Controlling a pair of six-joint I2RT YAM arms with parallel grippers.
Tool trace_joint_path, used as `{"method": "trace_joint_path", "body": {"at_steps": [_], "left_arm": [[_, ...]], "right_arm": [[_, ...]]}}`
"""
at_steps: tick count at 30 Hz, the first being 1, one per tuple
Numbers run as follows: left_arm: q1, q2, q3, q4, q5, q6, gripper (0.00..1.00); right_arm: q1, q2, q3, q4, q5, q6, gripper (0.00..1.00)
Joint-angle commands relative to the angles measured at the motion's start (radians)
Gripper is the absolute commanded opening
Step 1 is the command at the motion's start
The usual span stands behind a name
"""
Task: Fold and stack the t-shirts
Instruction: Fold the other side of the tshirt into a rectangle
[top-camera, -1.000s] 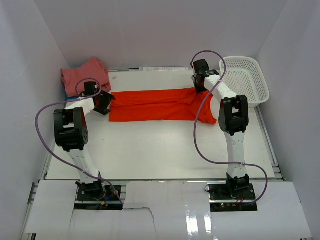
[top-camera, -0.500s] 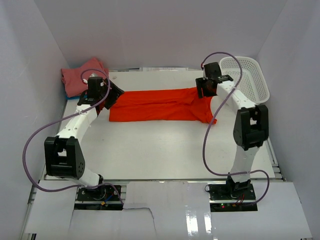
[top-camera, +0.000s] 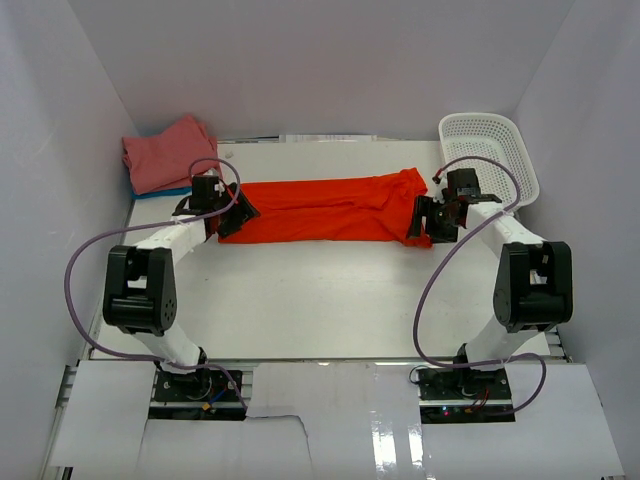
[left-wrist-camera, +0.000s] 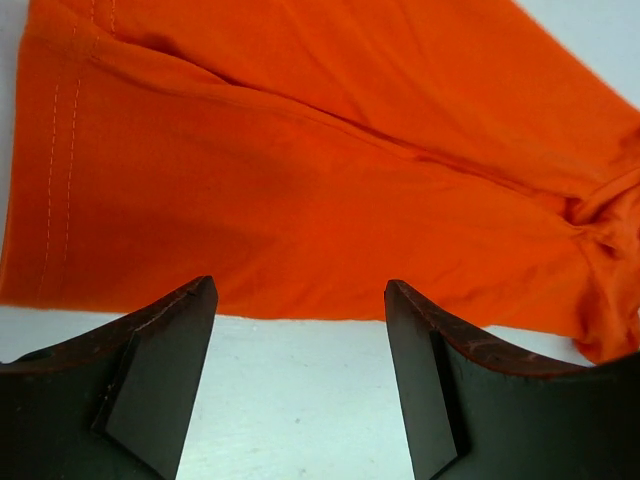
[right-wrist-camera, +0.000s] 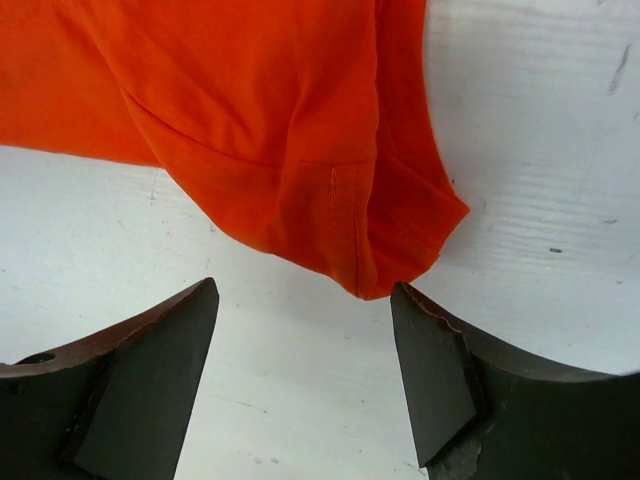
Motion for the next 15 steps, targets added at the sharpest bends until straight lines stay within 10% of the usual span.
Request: {"method": "trace_joint_path", "body": {"at_steps": [1, 15], "left_arm": [[-0.001, 0.036, 0.051, 0.041, 0.013, 0.036, 0.79], [-0.003, 0.214, 0.195, 0.016, -0.055, 0.071, 0.78]], "right_arm": [[-0.035, -0.021, -0.033, 0.096, -0.134, 0.034, 0.75], [-0.067, 0.078, -0.073, 0.204, -0.202, 0.045, 0.70]]}}
